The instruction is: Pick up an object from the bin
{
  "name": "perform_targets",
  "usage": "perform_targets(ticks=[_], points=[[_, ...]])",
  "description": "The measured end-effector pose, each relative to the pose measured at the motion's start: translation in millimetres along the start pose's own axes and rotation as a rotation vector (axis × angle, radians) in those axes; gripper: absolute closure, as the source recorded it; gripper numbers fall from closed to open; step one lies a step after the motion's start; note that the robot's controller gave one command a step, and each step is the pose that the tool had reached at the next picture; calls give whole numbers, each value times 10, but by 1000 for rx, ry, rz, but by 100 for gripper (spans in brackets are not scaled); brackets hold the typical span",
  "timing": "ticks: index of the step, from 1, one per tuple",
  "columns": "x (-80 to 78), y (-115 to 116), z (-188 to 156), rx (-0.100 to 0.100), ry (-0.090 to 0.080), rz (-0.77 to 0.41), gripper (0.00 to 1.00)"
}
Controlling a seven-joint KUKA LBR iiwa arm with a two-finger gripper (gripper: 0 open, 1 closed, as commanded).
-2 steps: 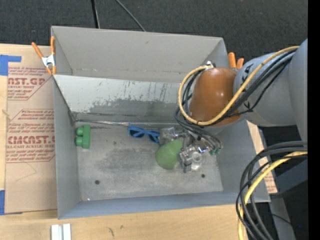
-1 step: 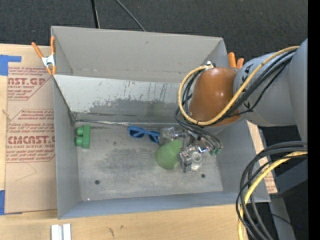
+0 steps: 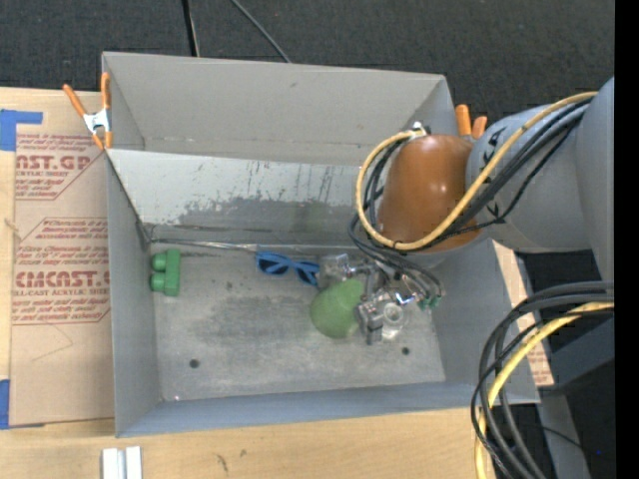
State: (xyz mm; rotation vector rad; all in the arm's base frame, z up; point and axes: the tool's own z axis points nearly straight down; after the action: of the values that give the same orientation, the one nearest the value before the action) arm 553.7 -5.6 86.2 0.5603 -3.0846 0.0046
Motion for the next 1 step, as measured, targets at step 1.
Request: perform_targets(ticks=[1], points=[[0,0,1,0,0,0,100]])
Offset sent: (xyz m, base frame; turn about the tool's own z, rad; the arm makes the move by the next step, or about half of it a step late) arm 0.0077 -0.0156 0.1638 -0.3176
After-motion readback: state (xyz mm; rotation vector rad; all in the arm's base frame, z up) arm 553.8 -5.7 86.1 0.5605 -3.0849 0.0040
